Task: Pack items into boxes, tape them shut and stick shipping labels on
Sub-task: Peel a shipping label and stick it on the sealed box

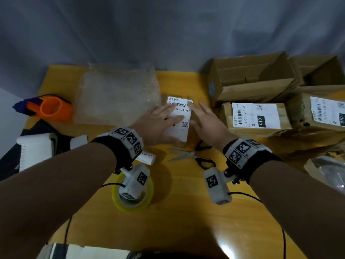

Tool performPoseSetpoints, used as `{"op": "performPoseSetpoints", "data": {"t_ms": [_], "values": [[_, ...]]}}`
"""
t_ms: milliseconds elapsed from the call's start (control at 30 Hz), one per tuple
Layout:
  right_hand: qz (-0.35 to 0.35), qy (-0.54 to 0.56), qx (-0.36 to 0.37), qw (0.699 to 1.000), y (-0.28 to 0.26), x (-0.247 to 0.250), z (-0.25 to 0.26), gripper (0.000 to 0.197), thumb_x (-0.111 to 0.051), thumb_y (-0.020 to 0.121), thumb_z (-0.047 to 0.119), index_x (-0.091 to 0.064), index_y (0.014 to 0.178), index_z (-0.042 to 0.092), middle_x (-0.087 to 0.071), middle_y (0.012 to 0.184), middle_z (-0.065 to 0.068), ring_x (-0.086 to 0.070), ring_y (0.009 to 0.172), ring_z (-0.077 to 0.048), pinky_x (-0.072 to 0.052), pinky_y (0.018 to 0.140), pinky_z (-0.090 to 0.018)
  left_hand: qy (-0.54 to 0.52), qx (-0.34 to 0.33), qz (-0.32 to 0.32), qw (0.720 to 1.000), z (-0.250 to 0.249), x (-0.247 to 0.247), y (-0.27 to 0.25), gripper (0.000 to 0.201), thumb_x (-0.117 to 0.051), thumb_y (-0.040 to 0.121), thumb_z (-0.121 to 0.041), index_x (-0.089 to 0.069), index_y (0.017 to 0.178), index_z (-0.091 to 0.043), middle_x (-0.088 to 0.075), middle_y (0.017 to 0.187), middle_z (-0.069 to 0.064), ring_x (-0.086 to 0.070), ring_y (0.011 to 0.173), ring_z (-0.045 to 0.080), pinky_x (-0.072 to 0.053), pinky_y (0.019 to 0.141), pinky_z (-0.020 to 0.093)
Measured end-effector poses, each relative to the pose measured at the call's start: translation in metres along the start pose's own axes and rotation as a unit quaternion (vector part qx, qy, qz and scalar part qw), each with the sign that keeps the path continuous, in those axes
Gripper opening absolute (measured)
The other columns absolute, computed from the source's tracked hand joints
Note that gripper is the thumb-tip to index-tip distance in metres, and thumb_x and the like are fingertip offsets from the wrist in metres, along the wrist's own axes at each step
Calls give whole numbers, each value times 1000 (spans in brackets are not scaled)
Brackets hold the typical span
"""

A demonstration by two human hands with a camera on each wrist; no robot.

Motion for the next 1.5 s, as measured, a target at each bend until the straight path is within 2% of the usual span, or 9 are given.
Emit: {"op": "performPoseSetpoints", "data": {"t_ms": [67,200,367,600,767,1000,1100,1267,1500], "values": [[-26,5,8,1000,-3,10,-3,54,-43,99,24,-24,150,30,-22,157,-7,-34,138,-27,-38,107,-38,19,-10,52,998,-7,3,4,96,-35,73,-81,-3,151,-35,15,158,5,12,146,19,8,116,36],[-50,-27,11,998,-5,35,-5,45,-45,98,21,-39,143,23,-47,140,-9,-50,123,-25,-43,97,-33,60,9,64,996,-16,14,27,105,-48,74,-77,3,151,-29,14,158,14,9,146,26,4,118,40],[-66,-38,-1,997,0,60,-11,41,-46,97,21,-45,138,22,-54,130,-9,-56,112,-24,-45,88,-30,99,55,75,991,-30,21,59,107,-67,83,-40,14,150,-19,18,155,21,9,145,35,-11,117,47],[-53,-65,-10,996,19,73,-16,37,-42,99,21,-48,135,20,-57,130,-8,-57,113,-24,-48,90,-33,127,102,26,986,7,40,87,82,-55,91,-10,0,151,-15,-1,158,16,-16,144,34,-36,109,45],[-47,-80,-4,996,32,68,-11,35,-41,99,18,-51,132,19,-59,126,-7,-59,106,-24,-49,83,-32,137,124,-11,983,26,49,93,75,-54,93,-14,-6,151,-17,-7,158,15,-20,143,32,-39,102,42],[-35,-79,-4,996,42,55,-1,35,-44,98,16,-51,132,20,-59,126,-6,-58,108,-23,-52,88,-37,107,163,-20,981,33,46,99,80,-53,92,-9,-2,152,-20,-1,159,10,-13,145,30,-26,111,46],[-42,-68,1,997,40,53,1,35,-44,97,16,-53,130,20,-61,123,-6,-60,105,-22,-52,88,-39,95,164,8,982,32,48,95,82,-57,91,-27,-1,151,-20,1,159,10,-11,144,30,-20,113,50],[-51,-70,5,996,28,60,4,35,-45,96,13,-54,129,19,-61,120,-7,-60,105,-23,-51,88,-37,25,131,-67,989,20,67,74,67,-59,88,-37,-31,144,-12,-25,152,15,-27,137,31,-29,109,44],[-111,-41,13,993,-3,78,-3,33,-50,92,11,-59,124,18,-65,113,-8,-62,99,-24,-51,88,-33,-84,109,-150,979,-1,81,28,52,-54,92,-27,-40,139,-10,-43,142,14,-41,129,30,-33,106,37]]}}
Point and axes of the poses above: each hand's wrist, its own y-axis towards the middle knuckle, its own x-axis out of the back of the hand, z = x × y, the point moved 3 cm from there along y, towards the middle knuckle
